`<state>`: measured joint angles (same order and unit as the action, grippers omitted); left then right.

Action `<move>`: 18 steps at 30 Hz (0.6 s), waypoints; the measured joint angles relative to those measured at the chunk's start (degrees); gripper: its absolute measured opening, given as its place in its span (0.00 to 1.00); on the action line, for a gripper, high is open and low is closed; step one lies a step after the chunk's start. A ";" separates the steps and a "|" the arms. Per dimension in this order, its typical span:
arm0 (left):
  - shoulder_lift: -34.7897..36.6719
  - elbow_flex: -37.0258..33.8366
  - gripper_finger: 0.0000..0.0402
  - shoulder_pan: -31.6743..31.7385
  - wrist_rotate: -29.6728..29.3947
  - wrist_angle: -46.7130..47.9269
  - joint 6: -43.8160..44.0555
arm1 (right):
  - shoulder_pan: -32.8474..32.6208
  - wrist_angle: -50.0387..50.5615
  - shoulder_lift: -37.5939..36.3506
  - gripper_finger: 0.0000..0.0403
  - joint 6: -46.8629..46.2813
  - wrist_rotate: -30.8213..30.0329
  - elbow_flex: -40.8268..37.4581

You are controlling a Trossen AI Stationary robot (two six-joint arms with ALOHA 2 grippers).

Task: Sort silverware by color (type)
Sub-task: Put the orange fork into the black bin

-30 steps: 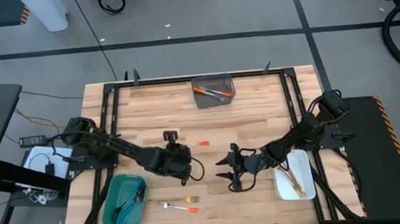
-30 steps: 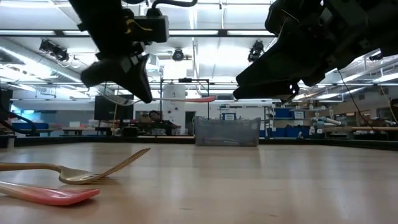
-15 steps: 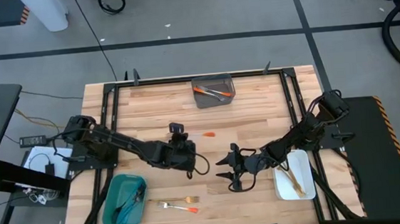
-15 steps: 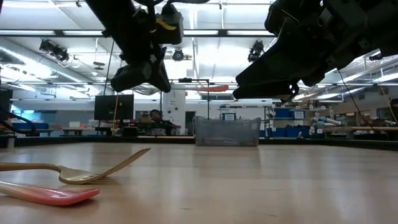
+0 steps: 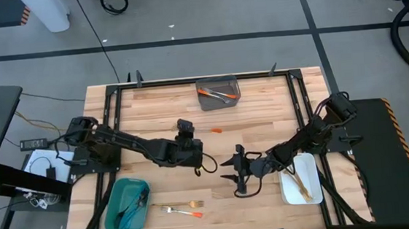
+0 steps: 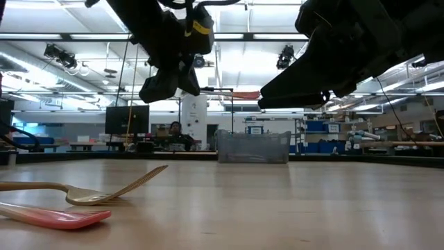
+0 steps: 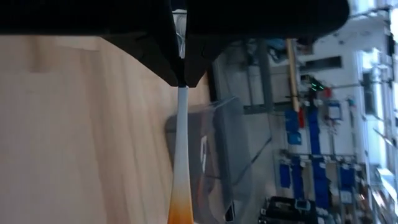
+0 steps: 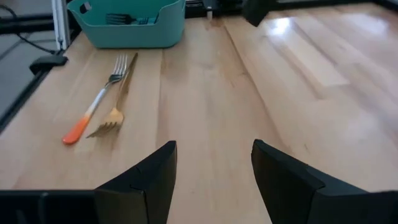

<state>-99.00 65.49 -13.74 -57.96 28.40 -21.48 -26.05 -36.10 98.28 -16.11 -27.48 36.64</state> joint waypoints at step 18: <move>0.00 -2.84 0.04 5.71 7.37 -19.24 -19.01 | 0.25 -2.85 0.00 0.53 2.67 -7.27 0.00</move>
<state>-99.00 62.65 -8.03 -50.59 9.16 -40.50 -25.80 -38.95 98.28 -13.43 -34.76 36.64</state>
